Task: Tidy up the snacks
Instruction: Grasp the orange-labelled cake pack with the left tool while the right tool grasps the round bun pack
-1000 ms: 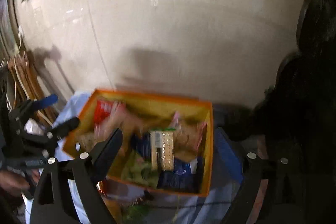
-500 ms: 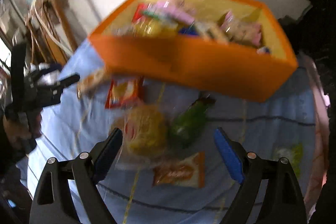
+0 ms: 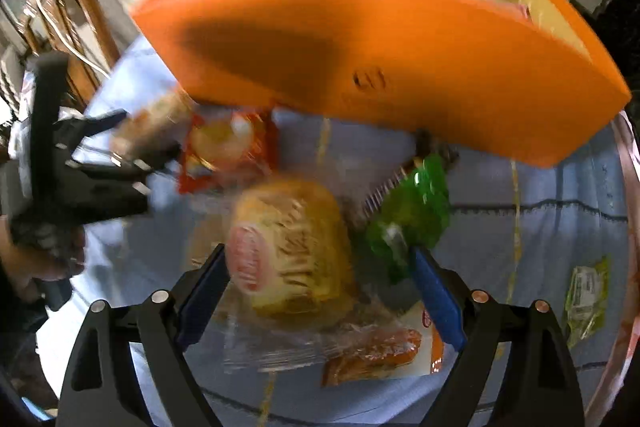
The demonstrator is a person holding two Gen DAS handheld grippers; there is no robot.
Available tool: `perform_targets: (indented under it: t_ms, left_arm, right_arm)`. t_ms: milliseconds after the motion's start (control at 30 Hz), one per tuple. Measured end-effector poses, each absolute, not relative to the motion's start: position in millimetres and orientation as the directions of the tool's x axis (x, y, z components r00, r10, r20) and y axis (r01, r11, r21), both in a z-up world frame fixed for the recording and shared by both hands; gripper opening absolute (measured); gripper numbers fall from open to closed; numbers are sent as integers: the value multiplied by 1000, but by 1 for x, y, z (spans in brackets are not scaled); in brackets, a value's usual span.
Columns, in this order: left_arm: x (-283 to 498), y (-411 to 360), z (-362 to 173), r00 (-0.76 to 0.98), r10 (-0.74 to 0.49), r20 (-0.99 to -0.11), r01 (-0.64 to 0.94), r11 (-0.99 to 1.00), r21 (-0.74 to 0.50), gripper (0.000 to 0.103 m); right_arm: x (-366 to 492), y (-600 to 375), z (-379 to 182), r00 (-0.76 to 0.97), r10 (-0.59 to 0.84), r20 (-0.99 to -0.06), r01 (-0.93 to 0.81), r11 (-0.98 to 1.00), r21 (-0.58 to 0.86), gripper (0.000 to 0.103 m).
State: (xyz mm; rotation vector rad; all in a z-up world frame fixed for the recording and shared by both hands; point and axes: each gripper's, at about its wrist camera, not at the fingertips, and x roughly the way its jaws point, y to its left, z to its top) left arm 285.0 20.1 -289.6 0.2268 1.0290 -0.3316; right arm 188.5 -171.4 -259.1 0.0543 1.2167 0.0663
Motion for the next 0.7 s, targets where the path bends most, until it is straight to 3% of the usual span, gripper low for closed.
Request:
perform_targets:
  t_ms: [33,67,100,133,167,233,433,700]
  left_arm:
    - [283,21,-290,478,-170,-862,373,928,24,92]
    - [278,20,-288,488,-186,-853,395,918,26,84]
    - [274,18,-286,495,-198,-846,413,910,29,60]
    - [268,14,-282,491,-225,-841,447,894,22,35]
    - [263,10,-281,486,-232,-842,461,887,22,35]
    - [250,9,-275,474,-278,-836,475,880,-23,35]
    - [212,16,-247,499,-350,-792,461,882,-100,35]
    - [167,12,-198,539,-410,-736,501,858,-111,35]
  right_arm:
    - [187,-176,-261,346,113,-931,-6,993,118,89]
    - [186,-181,-262,342,153,-927,6,986,165,80]
    - [184,-182,-260,350,173,-921,4,982,186,73]
    - [183,-180,-257,359,168,-918,-9,984,177,60]
    - [180,-179,-252,372,158,-915,-26,987,160,53]
    - [176,-180,-244,389,172,-905,-28,984,175,52]
    - [149,-190,-208,461,233,-856,-45,970,239,51]
    - [110,-216,-168,528,253,-810,-43,961,272,51]
